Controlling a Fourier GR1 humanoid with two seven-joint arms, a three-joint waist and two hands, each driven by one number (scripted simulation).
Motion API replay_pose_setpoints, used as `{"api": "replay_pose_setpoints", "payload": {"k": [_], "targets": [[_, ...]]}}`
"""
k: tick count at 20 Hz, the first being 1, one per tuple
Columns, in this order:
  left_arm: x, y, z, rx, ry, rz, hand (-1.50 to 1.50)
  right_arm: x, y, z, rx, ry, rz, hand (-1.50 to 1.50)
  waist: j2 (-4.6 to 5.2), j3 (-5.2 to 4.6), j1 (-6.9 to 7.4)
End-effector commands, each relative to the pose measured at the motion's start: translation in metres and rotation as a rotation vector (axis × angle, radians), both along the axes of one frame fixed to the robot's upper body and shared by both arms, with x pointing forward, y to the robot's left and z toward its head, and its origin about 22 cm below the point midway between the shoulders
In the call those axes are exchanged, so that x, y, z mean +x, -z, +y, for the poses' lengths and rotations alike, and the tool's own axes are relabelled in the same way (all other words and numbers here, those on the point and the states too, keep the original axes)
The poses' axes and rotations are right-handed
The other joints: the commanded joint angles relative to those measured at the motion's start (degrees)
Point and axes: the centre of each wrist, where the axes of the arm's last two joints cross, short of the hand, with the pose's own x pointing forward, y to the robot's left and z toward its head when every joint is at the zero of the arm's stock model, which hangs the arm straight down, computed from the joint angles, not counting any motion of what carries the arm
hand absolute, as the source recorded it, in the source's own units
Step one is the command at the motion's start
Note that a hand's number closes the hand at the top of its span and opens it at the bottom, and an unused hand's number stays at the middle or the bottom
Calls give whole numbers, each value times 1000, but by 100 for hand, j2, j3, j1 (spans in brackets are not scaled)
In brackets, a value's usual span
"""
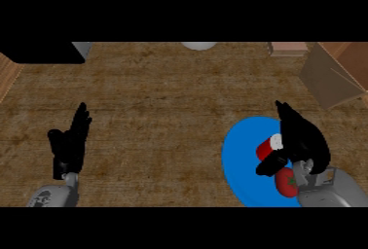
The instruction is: Pick the can from the plate and place it in the cardboard box
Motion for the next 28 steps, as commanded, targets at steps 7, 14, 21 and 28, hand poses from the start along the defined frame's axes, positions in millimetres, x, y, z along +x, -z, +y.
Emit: {"api": "replay_pose_setpoints", "payload": {"k": [7, 14, 21, 28], "targets": [[1, -5, -5, -19, 9, 4, 0, 9, 3, -9, -79, 115, 117, -150, -7, 2, -18], [-2, 3, -3, -18, -6, 7, 0, 5, 52, -4, -73, 118, 128, -150, 2, 4, -17], [8, 9, 6, 10, -2, 1, 0, 35, 60, -3, -65, 109, 134, -150, 15, 3, 0], [7, -2, -10, 3, 1, 0, 0, 14, 64, 18, -61, -6, 18, 150, 4, 5, -10]]}}
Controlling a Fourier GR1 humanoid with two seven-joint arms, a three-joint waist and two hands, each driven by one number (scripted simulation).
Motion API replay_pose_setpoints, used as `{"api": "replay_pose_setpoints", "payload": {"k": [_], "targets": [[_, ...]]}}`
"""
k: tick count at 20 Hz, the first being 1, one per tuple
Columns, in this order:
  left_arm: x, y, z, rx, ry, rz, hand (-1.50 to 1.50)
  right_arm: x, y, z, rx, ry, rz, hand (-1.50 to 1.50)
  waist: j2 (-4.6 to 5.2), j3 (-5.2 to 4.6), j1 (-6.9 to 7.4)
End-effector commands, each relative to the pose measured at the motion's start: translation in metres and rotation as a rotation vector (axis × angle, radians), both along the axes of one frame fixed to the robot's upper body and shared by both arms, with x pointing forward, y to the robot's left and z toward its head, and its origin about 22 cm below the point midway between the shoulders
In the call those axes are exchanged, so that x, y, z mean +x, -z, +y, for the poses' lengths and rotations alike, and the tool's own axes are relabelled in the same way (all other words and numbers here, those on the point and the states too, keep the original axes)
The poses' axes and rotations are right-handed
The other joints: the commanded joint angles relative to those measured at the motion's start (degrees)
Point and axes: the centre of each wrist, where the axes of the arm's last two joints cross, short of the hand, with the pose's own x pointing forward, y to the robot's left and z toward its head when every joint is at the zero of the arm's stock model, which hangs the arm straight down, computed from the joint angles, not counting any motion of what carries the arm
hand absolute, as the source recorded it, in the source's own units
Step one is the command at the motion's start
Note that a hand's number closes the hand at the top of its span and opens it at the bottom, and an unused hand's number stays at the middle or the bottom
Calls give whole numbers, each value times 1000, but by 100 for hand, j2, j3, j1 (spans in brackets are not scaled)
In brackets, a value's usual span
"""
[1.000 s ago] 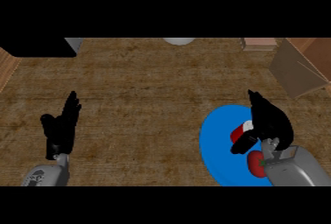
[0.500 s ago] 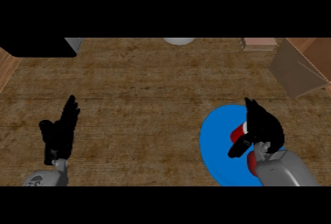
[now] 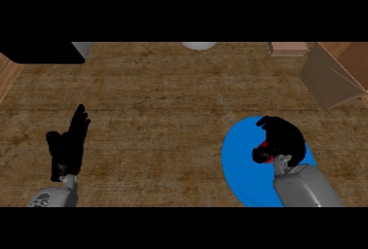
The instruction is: Pick the can from the plate and place it in the cardboard box
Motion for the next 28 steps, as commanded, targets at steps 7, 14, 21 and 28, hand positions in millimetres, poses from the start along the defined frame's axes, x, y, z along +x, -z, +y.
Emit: {"api": "replay_pose_setpoints", "payload": {"k": [7, 14, 21, 28], "targets": [[-12, 4, -2, -9, 20, -8, 0, 35, -4, 21, -84, 25, -94, 150, 7, 2, 51], [13, -5, -5, -3, 55, -17, 0, 103, -4, 63, -31, 292, -62, 150, 95, 4, 280], [3, -2, 1, -8, 54, -12, 0, 146, -41, 69, -140, 259, -186, 150, 65, 3, 240], [11, 6, -1, -16, 25, 19, 0, 154, -100, 77, -203, 224, -388, 150, 9, -2, 20]]}}
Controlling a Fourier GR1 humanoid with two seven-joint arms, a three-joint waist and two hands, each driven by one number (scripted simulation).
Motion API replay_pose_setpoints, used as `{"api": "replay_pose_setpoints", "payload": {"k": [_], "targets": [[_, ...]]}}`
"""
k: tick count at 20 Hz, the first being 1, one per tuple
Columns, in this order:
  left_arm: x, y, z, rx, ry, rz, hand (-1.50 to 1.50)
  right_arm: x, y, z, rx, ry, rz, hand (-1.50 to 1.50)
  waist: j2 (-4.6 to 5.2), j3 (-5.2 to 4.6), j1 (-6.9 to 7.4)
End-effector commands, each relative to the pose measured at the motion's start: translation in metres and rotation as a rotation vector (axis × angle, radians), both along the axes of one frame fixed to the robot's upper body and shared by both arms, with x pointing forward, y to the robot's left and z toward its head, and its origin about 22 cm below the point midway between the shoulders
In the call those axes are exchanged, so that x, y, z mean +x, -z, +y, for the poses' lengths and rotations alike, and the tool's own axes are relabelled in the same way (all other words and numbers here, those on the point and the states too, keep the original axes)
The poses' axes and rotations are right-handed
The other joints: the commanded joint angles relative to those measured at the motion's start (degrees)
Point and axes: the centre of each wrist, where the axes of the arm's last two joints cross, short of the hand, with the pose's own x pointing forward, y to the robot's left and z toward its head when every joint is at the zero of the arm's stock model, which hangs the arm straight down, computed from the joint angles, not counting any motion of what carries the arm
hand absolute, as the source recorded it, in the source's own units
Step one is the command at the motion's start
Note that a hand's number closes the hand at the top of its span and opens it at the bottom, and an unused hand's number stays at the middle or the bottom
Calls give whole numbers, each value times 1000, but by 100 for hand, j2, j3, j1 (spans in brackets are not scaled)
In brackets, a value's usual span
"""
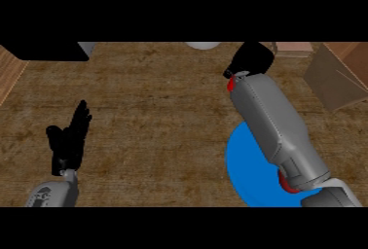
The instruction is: Pick the can from the plate and place it in the cardboard box
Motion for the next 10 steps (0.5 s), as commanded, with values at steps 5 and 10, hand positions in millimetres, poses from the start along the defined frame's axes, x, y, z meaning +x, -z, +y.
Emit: {"api": "replay_pose_setpoints", "payload": {"k": [5, 10], "targets": [[-9, 2, 14, 26, -32, 2, 0, 0, -77, 17, -55, 80, -234, 150, -60, -1, -134], [-5, 7, -3, -1, -19, 8, 0, 0, -110, -4, -108, 153, -265, 150, -52, -2, -158]]}}
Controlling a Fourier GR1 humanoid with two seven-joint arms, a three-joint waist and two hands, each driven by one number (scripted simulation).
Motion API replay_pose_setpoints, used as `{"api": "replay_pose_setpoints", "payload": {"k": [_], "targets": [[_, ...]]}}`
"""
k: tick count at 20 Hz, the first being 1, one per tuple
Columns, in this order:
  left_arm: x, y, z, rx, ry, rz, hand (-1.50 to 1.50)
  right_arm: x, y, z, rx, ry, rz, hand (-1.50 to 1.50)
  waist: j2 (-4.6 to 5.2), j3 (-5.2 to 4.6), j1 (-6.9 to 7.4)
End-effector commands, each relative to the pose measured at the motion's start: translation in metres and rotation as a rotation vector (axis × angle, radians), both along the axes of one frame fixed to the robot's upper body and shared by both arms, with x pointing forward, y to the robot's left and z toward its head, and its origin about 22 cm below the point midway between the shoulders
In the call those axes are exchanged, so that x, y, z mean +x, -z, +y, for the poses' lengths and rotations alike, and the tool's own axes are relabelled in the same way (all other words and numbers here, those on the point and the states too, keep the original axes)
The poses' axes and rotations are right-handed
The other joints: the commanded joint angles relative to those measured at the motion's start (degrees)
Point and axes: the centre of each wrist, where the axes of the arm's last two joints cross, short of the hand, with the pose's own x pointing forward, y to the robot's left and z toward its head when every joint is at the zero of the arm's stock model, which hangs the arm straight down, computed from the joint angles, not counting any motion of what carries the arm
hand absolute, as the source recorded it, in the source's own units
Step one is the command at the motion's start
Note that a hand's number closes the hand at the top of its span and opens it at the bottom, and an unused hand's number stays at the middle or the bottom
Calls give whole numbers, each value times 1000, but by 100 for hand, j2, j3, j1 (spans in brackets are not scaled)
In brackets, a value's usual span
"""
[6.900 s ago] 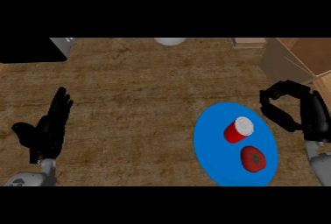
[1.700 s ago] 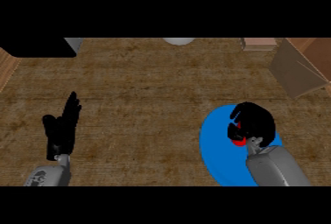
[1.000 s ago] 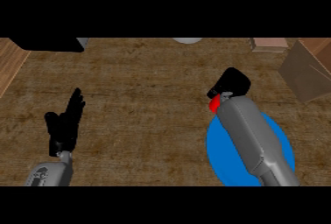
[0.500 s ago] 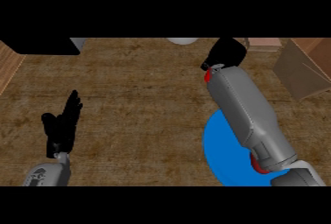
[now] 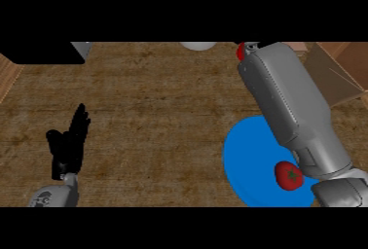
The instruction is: Pick the can from the plate and place it in the cardboard box
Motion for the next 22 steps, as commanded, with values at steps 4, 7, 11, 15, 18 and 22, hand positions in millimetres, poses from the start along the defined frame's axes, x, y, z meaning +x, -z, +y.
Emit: {"api": "replay_pose_setpoints", "payload": {"k": [4, 7, 11, 15, 18, 22], "targets": [[2, -9, 10, 13, 11, -1, 0, 6, -29, -50, -80, 161, -23, 150, 18, 1, 9], [-8, -19, 19, 11, 19, 13, 0, -1, -15, -72, -73, 192, -75, 150, -1, 5, 3], [-4, -12, 21, -3, -7, 10, 0, 7, -39, -117, -45, 189, -108, 150, 36, 3, 56], [5, -1, -11, -1, 2, -13, 0, 9, -15, -171, -14, 214, -130, 150, 66, 4, 82], [-11, 2, -7, 15, 10, -11, 0, 5, -32, -187, 26, 194, -150, 150, 38, 4, 71], [-10, -10, -11, 4, 24, -11, 0, 3, 19, -239, -11, 212, -125, 150, 75, 10, 169]]}}
